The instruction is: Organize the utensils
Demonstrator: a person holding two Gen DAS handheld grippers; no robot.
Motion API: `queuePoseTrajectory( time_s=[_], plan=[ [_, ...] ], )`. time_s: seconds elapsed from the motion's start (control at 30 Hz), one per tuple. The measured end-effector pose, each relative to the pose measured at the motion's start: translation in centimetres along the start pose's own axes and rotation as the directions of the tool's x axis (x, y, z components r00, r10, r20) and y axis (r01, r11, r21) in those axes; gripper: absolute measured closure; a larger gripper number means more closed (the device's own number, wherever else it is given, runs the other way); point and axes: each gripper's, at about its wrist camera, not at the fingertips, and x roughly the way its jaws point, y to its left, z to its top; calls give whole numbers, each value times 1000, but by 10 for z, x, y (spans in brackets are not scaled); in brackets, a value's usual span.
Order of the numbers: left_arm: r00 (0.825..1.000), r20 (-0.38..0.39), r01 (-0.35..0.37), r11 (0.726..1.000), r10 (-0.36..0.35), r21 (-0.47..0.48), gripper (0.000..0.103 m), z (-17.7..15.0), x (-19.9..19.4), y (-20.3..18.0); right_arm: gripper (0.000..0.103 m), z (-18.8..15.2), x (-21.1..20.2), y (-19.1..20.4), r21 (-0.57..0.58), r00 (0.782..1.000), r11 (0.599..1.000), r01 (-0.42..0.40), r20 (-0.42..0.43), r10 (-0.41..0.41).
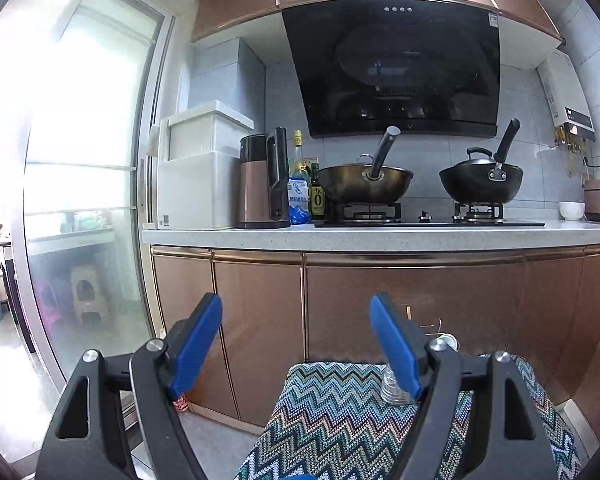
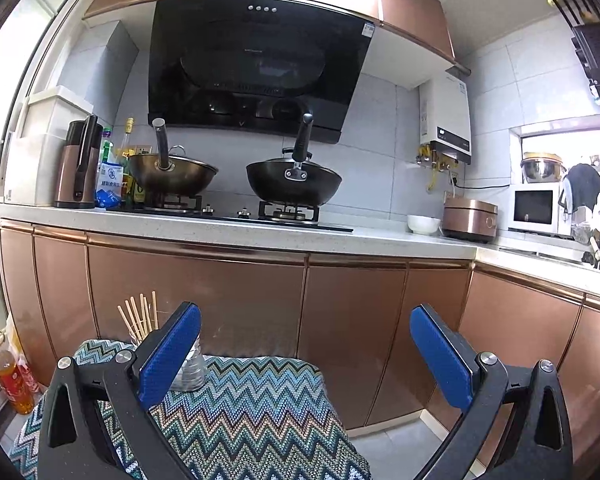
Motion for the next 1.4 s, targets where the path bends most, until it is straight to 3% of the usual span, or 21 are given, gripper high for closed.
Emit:
queuePoseTrajectory(
  time_s=[0.77,1.4],
  plan=[
    [1000,4,-12,1000,12,-12,28,-1,-4,16,0,4,-18,-3,27,998,1000,-15,69,13],
    [1000,2,0,1000,0,6,28,-4,-9,10,0,3,-17,-4,20,998,1000,-14,62,13]
  ],
)
